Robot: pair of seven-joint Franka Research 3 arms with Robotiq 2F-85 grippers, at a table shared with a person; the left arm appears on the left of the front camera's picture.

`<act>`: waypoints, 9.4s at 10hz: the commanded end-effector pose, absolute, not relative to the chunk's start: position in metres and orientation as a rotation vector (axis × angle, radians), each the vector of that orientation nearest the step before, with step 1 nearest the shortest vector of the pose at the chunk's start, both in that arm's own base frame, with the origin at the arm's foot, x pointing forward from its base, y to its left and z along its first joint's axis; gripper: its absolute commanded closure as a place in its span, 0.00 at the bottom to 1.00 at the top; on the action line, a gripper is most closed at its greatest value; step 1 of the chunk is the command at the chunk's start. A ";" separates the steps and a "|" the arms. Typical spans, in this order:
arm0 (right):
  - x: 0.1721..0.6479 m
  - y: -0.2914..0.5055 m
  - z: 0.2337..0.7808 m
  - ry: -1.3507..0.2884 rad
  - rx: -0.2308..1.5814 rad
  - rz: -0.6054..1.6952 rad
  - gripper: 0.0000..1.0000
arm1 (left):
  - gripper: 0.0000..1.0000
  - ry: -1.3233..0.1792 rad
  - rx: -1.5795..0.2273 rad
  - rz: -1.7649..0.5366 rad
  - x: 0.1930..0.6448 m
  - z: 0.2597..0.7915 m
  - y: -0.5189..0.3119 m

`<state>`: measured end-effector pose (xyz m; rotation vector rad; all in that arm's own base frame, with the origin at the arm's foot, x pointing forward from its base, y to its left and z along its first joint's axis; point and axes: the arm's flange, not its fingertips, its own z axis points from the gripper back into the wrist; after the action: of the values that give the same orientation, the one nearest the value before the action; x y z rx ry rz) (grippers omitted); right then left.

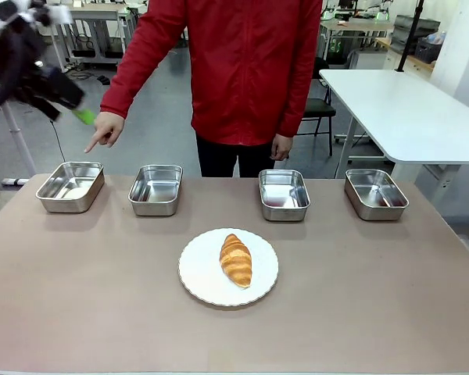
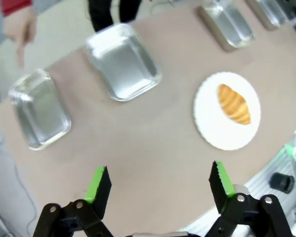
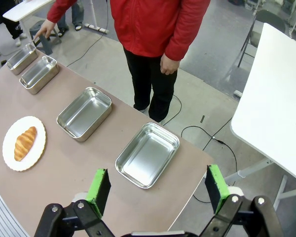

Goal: Place the bread in the container.
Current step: Place the Butter Roll into the Airtight Container indicated by the human.

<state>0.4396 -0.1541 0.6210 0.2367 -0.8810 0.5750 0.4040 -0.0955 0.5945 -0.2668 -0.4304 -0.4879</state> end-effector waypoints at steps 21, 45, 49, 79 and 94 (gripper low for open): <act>0.439 -0.154 0.621 -0.881 0.235 0.575 0.00 | 0.00 -0.146 -0.141 0.032 0.385 0.410 -0.422; 0.439 -0.154 0.621 -0.881 0.235 0.575 0.00 | 0.19 -0.042 -0.014 0.016 0.416 0.308 -0.428; 0.439 -0.154 0.621 -0.881 0.235 0.575 0.00 | 0.55 -0.002 -0.027 0.029 0.417 0.308 -0.425; 0.439 -0.154 0.621 -0.881 0.235 0.575 0.00 | 0.55 -0.175 -0.084 -0.376 0.630 0.415 0.021; 0.439 -0.154 0.621 -0.881 0.235 0.575 0.00 | 0.00 -0.181 -0.055 -0.336 0.637 0.386 0.042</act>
<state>0.4404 -0.1542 0.6203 0.2372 -0.8790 0.5747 0.6422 0.0407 0.3815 -0.0502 -0.1751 -0.3459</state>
